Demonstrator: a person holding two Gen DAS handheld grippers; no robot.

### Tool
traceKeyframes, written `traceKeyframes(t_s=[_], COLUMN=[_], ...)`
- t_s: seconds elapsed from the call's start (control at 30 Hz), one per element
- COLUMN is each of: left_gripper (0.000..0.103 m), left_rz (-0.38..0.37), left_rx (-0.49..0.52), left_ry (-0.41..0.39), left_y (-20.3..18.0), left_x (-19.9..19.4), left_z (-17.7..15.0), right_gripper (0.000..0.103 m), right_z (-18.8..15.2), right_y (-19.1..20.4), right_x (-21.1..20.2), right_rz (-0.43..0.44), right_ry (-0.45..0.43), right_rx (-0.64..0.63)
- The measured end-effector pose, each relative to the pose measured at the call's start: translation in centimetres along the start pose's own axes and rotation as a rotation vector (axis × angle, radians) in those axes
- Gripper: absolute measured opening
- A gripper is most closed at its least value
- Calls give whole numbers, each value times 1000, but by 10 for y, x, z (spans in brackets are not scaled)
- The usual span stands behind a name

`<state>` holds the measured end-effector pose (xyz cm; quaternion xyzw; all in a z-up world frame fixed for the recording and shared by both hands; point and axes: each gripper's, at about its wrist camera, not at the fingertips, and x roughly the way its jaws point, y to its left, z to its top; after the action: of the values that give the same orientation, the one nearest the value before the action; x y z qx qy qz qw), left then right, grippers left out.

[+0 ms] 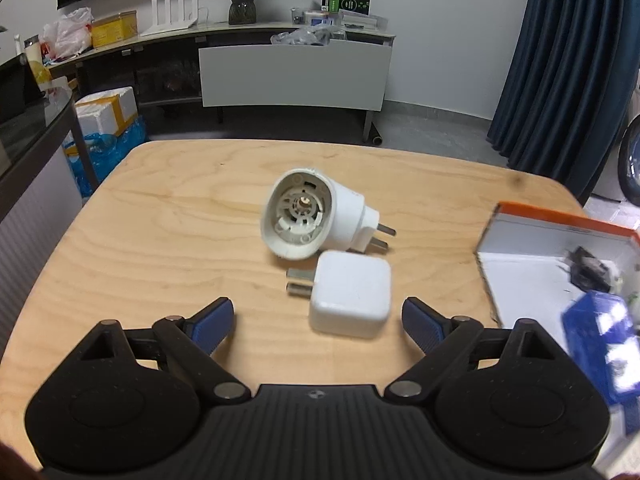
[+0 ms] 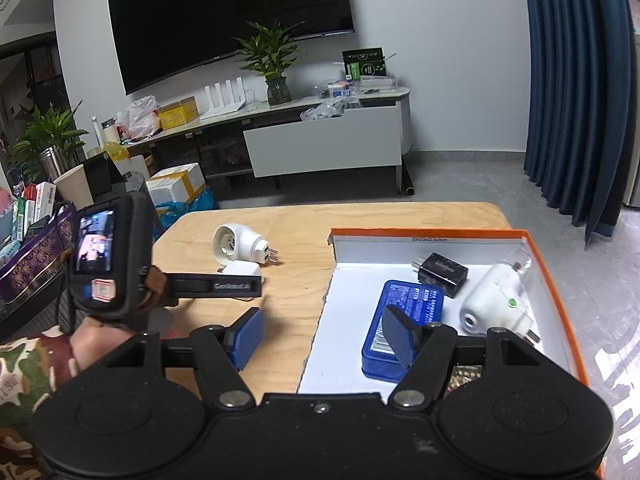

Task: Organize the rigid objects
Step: 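Move both open tools back toward the white plug adapter and cube charger, then grasp the white cube charger with the left tool while the right tool grasps the white plug adapter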

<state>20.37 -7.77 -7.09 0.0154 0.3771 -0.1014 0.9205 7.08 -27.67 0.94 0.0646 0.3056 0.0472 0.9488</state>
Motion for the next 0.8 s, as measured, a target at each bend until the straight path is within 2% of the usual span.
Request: traceKeyframes(t_s=[0.07,0.13,0.2,0.23,0.33,0.6,0.8], left_gripper=[94,90,63,59,59,59,59], left_rz=[17,14,4,-10,-38,-18,17], left_rx=[21,46,78,91,93,30,7], left_ry=[-10,-25,-48,-54,-50,-53,-67], left_y=[-2,-6,-8,-9,-6,34,79], left_x=[7,9,8,6,3,-39,-75], left_z=[1,3,3,4,2,-8,-4], right_gripper=[79,79,79,79,79,80,85], right_z=[2,4,5,6,10,22,35], right_y=[0,1,1,2,5,31,59], right_x=[8,14,19,22,30,56,99], right_rz=[4,10,16,19,26,95,168], right_ry=[7,9,13,15,21,56,77], right_rx=[-5,-3,1,2,-6,-11,109])
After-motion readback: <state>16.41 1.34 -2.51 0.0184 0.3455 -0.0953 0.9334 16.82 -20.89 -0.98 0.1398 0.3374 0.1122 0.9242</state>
